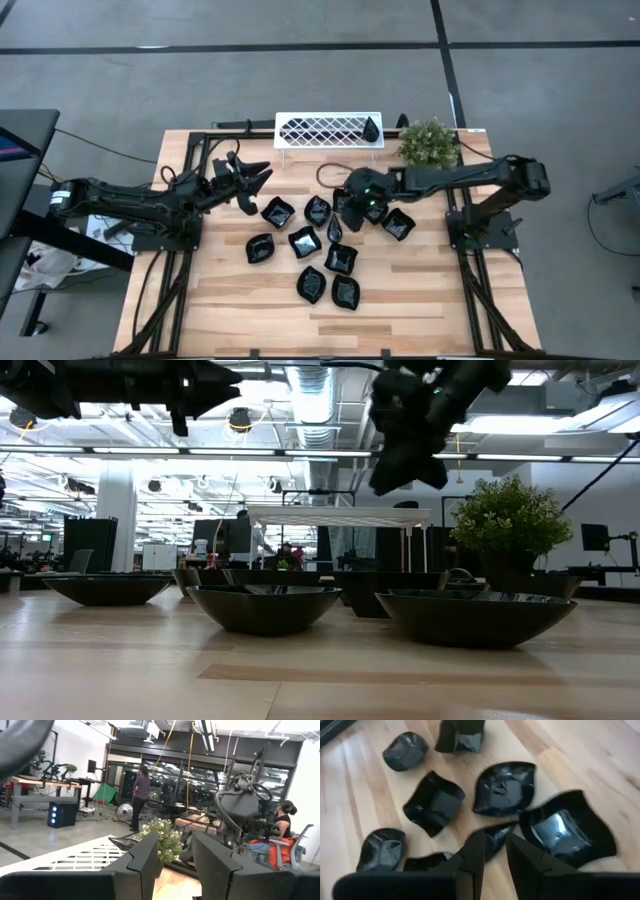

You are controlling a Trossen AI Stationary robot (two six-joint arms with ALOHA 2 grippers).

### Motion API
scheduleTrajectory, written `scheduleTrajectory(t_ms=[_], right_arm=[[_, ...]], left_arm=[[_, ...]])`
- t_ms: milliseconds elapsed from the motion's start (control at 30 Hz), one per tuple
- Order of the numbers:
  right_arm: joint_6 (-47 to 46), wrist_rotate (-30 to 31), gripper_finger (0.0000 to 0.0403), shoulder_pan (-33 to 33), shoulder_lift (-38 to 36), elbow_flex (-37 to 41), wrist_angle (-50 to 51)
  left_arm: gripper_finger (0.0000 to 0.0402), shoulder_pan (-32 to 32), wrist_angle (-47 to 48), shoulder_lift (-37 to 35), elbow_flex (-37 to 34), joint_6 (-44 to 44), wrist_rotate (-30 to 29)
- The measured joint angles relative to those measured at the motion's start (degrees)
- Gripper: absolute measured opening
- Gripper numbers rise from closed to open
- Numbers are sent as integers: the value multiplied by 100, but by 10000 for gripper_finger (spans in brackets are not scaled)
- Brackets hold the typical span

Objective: Pick & Place Mini shaped plates
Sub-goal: Stack the drop shaped plate on top of the drop shaped plate on the shelf

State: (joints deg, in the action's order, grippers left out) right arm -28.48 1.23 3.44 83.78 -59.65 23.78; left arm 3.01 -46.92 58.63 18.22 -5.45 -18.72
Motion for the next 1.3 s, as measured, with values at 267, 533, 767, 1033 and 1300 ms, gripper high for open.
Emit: scheduleTrajectory(t_ms=[267, 533, 767, 1033, 1300], right_arm=[[4, -220, 78, -140, 747, 10, -243], [-205, -553, 78, -149, 1207, 6, -519], [-156, -549, 79, -118, 1399, -1, -750], [-157, -568, 79, -112, 1410, 4, -635], [-359, -431, 79, -112, 1410, 4, -624]], left_arm=[[122, 0, 17, -9, 1, 0, 20], [122, 0, 17, -8, 2, 0, 18], [122, 0, 17, -9, 2, 0, 15], [122, 0, 15, -9, 2, 2, 15], [122, 0, 15, -9, 2, 3, 15]])
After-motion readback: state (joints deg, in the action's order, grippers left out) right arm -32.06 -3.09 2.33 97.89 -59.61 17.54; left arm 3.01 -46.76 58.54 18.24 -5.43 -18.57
